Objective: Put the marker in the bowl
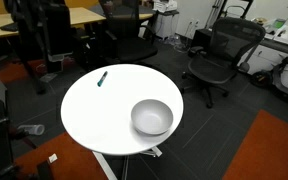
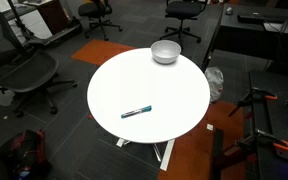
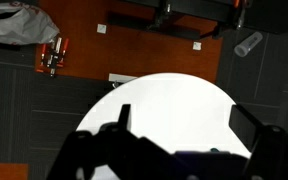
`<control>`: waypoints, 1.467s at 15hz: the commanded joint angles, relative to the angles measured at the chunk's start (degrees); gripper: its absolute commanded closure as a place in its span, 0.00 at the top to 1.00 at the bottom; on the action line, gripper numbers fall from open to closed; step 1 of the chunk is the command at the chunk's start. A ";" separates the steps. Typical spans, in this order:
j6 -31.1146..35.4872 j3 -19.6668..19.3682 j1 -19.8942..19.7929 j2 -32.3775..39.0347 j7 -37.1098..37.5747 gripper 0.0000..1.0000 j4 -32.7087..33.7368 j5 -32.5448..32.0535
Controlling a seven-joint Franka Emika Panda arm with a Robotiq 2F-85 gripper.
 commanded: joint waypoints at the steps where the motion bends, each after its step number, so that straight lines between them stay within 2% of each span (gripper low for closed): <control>1: -0.10 1.70 -1.84 0.16 -0.30 1.00 0.10 0.33; 6: -0.10 1.70 -1.84 0.16 -0.30 1.00 0.10 0.33; 9: 1.85 3.51 -1.10 0.39 0.32 1.00 -0.56 0.61; 14: 7.39 9.60 1.42 0.00 3.31 1.00 -3.30 0.44; 17: 13.49 13.31 3.15 0.09 5.96 1.00 -5.33 -0.23; 22: 20.36 17.98 5.83 3.91 8.88 1.00 -5.93 -1.73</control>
